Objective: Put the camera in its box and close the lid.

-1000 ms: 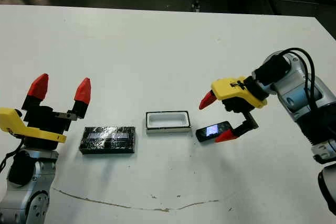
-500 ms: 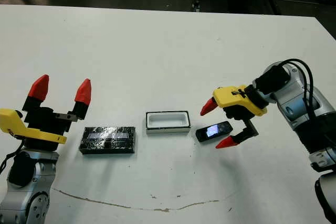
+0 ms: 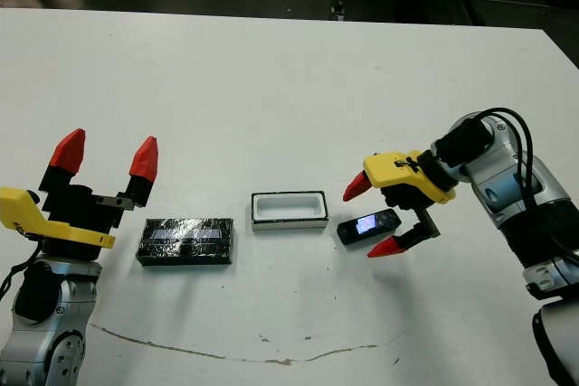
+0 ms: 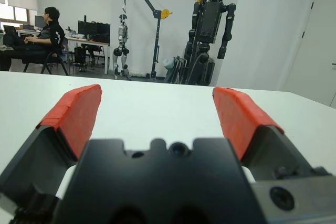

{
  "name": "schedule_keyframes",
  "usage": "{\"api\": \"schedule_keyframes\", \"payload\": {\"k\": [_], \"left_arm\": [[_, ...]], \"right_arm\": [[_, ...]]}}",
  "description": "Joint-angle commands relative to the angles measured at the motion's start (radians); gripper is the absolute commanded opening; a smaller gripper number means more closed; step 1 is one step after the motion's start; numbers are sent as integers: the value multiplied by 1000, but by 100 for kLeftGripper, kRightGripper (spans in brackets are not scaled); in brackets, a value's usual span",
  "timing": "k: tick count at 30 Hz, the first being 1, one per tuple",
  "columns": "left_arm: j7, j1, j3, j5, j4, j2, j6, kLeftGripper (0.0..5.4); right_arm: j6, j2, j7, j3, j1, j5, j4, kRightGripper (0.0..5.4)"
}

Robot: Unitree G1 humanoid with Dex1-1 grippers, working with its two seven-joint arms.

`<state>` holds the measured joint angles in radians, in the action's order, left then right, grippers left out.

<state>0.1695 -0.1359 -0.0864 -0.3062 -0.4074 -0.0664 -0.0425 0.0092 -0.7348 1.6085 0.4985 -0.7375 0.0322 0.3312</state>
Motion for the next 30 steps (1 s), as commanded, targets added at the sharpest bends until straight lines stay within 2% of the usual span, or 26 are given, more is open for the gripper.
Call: {"api": "schedule_keyframes", "payload": {"k": [1,6,10,14,18,26,30], "left_arm": [[-3,-12,0,11,9,1,0,539],[-4,-11,0,13,7,0,0,539],[-1,-11,0,4,6,1,4,539],[-1,-10,1,6,7,0,4,539],[1,-9,1,7,12,2,-6,540],[2,-10,-1,0,7,0,4,540],[6,-8,0,4,10,-3,-2,540]], "right_arm": [[17,10,-1,-13,17,-11,16,540],[58,22,4,-10,16,-18,27,540],[48,30,-5,-12,23,-28,36,540],[77,41,0,-9,23,-36,50,540],[64,54,1,-9,26,-40,75,500],[80,64,-14,-12,37,-58,85,384],[42,73,-26,-34,54,-37,103,317]]}}
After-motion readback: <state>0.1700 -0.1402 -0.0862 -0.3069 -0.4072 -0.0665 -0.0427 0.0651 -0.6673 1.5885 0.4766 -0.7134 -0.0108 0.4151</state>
